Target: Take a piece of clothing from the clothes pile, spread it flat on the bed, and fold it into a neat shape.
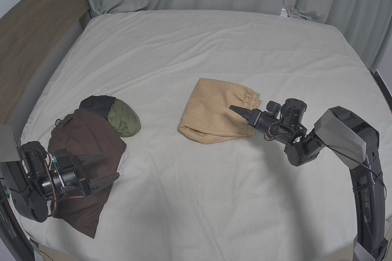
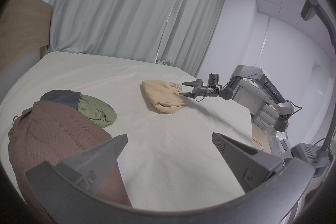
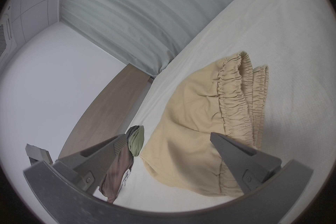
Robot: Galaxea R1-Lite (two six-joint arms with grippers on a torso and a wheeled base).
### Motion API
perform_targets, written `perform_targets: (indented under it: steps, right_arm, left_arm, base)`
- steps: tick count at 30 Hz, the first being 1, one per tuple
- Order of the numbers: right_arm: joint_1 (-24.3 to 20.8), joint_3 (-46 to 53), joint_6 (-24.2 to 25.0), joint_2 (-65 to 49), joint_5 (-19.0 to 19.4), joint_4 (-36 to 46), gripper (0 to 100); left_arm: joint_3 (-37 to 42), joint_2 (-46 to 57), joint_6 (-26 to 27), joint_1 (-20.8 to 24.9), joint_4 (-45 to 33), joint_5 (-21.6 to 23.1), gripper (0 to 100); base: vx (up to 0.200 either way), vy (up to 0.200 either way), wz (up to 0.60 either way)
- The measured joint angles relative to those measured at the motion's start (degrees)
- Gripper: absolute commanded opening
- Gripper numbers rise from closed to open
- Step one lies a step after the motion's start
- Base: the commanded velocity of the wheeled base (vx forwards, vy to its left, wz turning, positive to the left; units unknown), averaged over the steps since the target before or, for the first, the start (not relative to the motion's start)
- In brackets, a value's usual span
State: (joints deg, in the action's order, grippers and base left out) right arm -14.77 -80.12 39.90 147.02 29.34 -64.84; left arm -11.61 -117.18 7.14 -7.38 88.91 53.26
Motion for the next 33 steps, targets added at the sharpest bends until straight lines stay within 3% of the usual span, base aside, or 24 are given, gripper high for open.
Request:
perform_targets:
  steps: [9, 14, 23, 27, 33]
  right_arm:
    - [0.15, 3.71, -1.85, -3.46, -0.11, -0.30, 100]
    - [-0.05, 10.78, -5.25, -11.68, -0.17, -0.41, 100]
    - [1.80, 27.03, -18.22, -33.95, -1.18, 4.33, 100]
    - [4.63, 33.04, -25.50, -44.95, -1.43, 9.06, 100]
    - [9.51, 40.90, -30.31, -61.99, -1.56, 16.35, 100]
  left_arm:
    - [-0.18, 0.72, -1.87, 1.48, 0.05, 0.05, 100]
    - [-0.18, 3.84, -7.55, 4.16, 0.05, 0.06, 100]
    - [1.06, 13.87, -19.24, 17.26, -0.04, -0.30, 100]
    - [2.01, 18.64, -21.37, 22.94, -0.12, -1.07, 100]
    - [5.13, 27.34, -22.87, 28.48, -0.45, -2.33, 100]
  base:
    - [0.000, 0.000, 0.00]
    - [0.000, 0.000, 0.00]
    - [0.000, 0.000, 0.00]
    - [0.000, 0.000, 0.00]
    - [0.000, 0.000, 0.00]
